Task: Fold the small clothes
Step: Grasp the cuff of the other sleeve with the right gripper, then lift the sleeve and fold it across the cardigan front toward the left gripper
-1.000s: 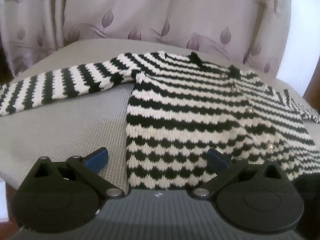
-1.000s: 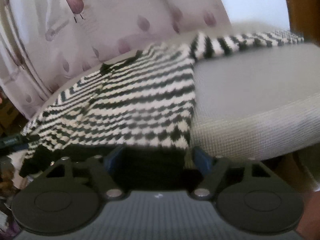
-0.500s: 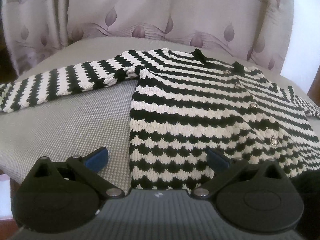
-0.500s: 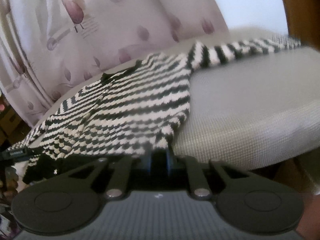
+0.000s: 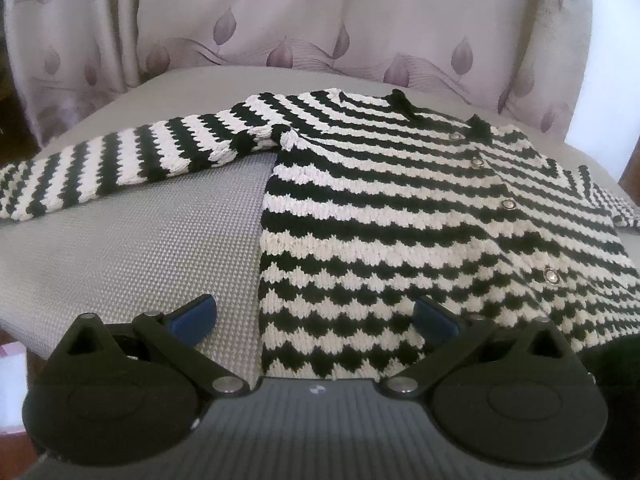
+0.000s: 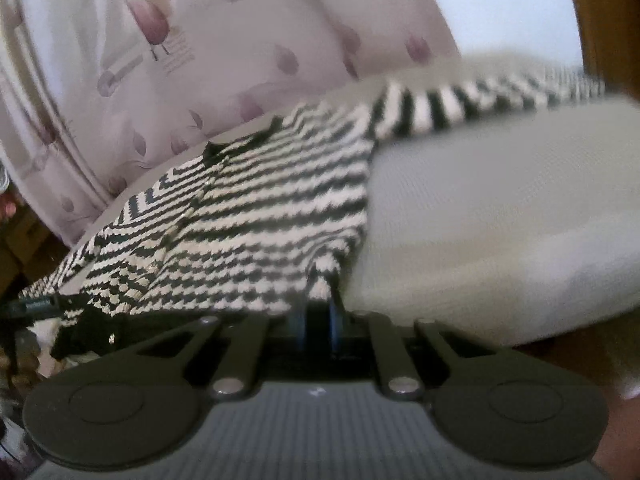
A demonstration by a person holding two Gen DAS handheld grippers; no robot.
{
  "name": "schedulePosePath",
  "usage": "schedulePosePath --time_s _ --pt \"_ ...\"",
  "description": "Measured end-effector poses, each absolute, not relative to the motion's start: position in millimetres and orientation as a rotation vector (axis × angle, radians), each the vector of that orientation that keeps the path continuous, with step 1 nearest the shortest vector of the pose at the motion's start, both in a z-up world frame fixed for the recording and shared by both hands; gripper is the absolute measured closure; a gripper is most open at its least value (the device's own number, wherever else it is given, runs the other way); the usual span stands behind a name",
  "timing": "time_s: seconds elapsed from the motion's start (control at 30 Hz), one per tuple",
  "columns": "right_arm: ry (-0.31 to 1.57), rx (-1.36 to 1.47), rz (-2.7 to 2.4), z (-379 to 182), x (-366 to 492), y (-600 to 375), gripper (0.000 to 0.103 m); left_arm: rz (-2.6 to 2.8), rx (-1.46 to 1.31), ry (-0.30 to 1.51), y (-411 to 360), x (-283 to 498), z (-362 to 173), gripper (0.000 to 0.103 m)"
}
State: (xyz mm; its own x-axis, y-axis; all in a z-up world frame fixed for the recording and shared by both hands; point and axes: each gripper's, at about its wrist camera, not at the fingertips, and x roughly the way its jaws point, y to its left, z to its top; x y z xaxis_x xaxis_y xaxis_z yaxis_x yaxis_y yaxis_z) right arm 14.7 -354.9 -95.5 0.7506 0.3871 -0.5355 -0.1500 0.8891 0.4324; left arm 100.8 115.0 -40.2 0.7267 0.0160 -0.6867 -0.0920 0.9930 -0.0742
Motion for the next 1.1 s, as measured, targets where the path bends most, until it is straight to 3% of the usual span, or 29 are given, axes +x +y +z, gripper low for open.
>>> schedulePosePath --time_s 0.07,0.23,0.4,0.5,0.53,0.6,0.63,0.67,0.93,1.1 --pt "0.642 0.323 0.261 -86 9 -367 0.100 0.057 -0.100 0.756 114 99 -42 0.000" --pt "0.667 0.367 0.199 -94 10 -395 0.100 0.057 -0.022 0.735 105 93 -46 0.000" --pt "0.571 0.531 0.197 -83 9 -422 0.099 0.040 -0.052 0.690 102 101 -29 0.000" --pt "0.550 0.607 0.183 -71 32 -449 0.093 0.013 -0.053 0.627 93 110 -21 0.000" --pt "0.547 0.639 0.167 -70 43 -461 0.084 0.016 -0.043 0.613 89 114 -21 0.000" --pt "0.546 0.715 0.138 -74 67 -488 0.046 0.021 -0.022 0.619 83 124 -25 0.000" --pt "0.544 0.770 0.119 -78 81 -503 0.013 0.023 -0.018 0.629 81 128 -28 0.000" --pt "0.530 0.821 0.110 -83 93 -516 0.006 0.027 -0.021 0.638 79 132 -30 0.000" --pt "0.487 1.101 -0.137 -130 182 -636 0.008 0.080 -0.068 0.646 88 165 -39 0.000" --pt "0.499 1.194 -0.194 -159 213 -677 0.023 0.092 -0.073 0.674 93 186 -39 0.000"
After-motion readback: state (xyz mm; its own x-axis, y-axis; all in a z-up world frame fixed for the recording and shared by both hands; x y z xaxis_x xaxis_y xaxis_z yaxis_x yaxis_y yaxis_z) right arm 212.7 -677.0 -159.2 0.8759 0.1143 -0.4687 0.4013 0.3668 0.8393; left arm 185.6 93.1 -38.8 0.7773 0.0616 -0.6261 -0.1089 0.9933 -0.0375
